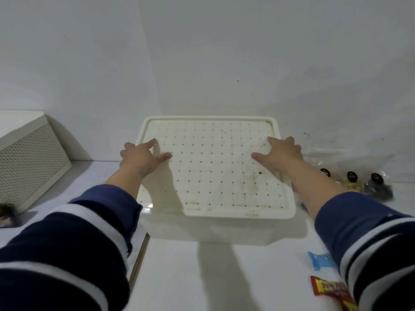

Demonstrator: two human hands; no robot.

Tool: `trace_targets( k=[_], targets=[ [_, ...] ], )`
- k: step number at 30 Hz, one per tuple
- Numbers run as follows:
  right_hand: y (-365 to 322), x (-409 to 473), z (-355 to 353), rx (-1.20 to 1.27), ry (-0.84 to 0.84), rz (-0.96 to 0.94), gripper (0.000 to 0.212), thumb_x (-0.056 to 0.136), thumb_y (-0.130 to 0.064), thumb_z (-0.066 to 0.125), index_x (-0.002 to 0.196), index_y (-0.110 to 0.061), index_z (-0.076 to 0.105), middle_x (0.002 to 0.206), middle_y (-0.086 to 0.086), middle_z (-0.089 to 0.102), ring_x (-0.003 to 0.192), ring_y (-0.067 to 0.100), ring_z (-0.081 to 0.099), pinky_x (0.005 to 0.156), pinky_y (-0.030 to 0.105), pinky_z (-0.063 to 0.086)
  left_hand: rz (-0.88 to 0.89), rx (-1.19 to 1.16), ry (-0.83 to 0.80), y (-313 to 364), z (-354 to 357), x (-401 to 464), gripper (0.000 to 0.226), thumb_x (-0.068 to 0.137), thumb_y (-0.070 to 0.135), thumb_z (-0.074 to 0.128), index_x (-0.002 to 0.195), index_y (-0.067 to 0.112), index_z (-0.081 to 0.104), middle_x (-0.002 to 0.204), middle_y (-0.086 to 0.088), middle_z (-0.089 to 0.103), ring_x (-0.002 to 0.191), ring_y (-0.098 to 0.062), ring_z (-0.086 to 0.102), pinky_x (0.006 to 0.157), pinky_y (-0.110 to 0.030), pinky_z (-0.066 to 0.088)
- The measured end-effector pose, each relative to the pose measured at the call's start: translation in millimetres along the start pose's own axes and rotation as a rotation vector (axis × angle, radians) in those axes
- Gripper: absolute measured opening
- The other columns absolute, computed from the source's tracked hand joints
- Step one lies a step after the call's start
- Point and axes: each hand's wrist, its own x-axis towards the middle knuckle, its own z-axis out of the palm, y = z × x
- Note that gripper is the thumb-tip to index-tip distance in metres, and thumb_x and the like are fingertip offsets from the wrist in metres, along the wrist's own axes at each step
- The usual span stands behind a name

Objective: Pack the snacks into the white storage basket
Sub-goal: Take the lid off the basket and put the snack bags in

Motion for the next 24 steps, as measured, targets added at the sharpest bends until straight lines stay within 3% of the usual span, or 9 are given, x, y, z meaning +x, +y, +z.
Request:
trace_targets(
  k=[6,13,19,24],
  targets=[
    [-13.1,-80.7,-18.7,0.069,0.076,-0.016,0.081,0.084,-0.059,0.057,0.151,-0.030,0.021,0.148,0.011,0.022,0.135,0.036,0.027,0.100,0.044,0.038,0.019,-0.065,0.045,-38.1,-37.5,-68.5,0.080,0.079,0.072,0.051,0.148,0.043,0.022,0.143,-0.017,0.026,0.131,-0.037,0.030,0.102,-0.047,0.038],
    [-2.6,-195.4,37.2,0.017,-0.066,0.026,0.084,0.082,-0.062,0.058,0.151,-0.032,0.019,0.158,0.010,0.012,0.145,0.035,0.013,0.111,0.046,0.028,-0.034,-0.044,-0.065,-126.1,-22.6,-176.6,0.081,0.080,0.070,0.054,0.149,0.042,0.022,0.144,-0.017,0.024,0.132,-0.037,0.027,0.103,-0.047,0.036],
    [7.2,-265.1,85.0,0.054,-0.131,0.072,0.081,0.082,-0.054,0.063,0.149,-0.032,0.024,0.148,0.011,0.022,0.133,0.036,0.028,0.100,0.045,0.039,-0.063,-0.056,-0.195,-190.5,7.3,-227.6,0.078,0.082,0.061,0.060,0.149,0.041,0.023,0.146,-0.016,0.021,0.132,-0.038,0.026,0.107,-0.048,0.034],
    [11.2,-281.9,119.9,0.019,-0.196,0.107,0.080,0.083,-0.055,0.061,0.149,-0.033,0.022,0.147,0.011,0.023,0.132,0.035,0.030,0.098,0.044,0.040,-0.098,-0.034,-0.266,-217.3,30.2,-232.5,0.075,0.083,0.058,0.060,0.147,0.042,0.026,0.142,-0.015,0.025,0.128,-0.037,0.032,0.105,-0.043,0.036]
  ],
)
